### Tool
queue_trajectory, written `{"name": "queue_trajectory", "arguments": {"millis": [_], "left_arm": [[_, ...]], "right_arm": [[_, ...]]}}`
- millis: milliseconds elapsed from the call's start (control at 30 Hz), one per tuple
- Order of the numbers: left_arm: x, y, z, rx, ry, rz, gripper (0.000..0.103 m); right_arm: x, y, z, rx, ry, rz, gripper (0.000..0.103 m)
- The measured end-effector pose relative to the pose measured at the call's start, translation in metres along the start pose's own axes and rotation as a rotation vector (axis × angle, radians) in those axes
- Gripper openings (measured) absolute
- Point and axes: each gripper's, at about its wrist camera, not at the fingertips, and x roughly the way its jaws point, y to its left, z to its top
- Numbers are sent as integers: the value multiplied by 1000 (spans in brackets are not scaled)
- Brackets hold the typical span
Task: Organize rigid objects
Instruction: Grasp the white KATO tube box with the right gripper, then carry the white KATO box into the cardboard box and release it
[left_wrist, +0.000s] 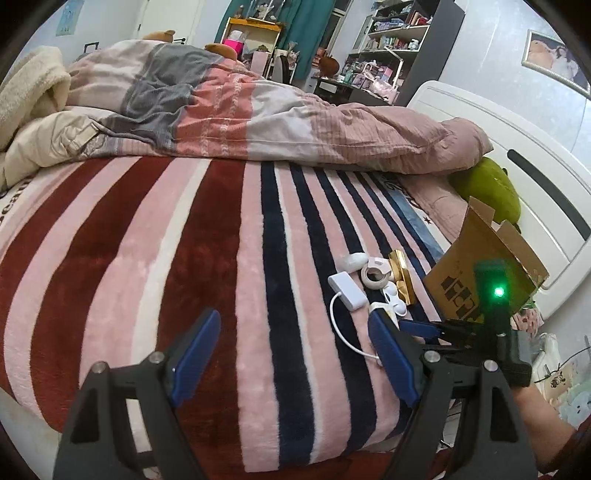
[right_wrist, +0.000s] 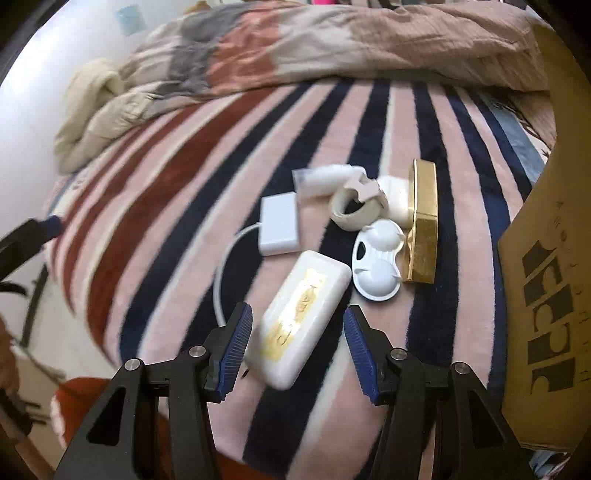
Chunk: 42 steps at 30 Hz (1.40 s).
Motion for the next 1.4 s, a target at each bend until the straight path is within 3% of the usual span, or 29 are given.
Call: {"name": "queue_trajectory", "arguments": {"millis": [100,400,600,667,733,867,1100,1233,1367,1400], "left_arm": [[-1,4,-2,1,-1,-16,80],[-5,17,-13,0,25,-47,80],[-4,2,-12,29,51,-47,80],[-5,-5,-11,37,50,-52,80],[-6,-13,-10,41,53,-57,80],[-3,-28,-1,40,52,-80,80],[0,-78,40,67,2,-200,79],[12,-117,73,83,-3,-271,65],[29,-159,96,139,21,-385,37],[33,-171,101,155,25,-390,37]], "right_arm": [[4,2,2,28,16,-2,48],[-9,-4,0,-20,26,-186,47],[3,8,-1,-157,-6,-104,46],[9,10,0,-191,-10,-104,30],[6,13,1,-209,-15,-102,31],[-17,25,3,-276,-54,-33,31],[-93,38,25,-364,-176,187,31],[-138,24,39,-398,-266,252,31],[-166,-8,48,-383,-326,288,31],[-170,-20,50,-376,-339,281,31]]}}
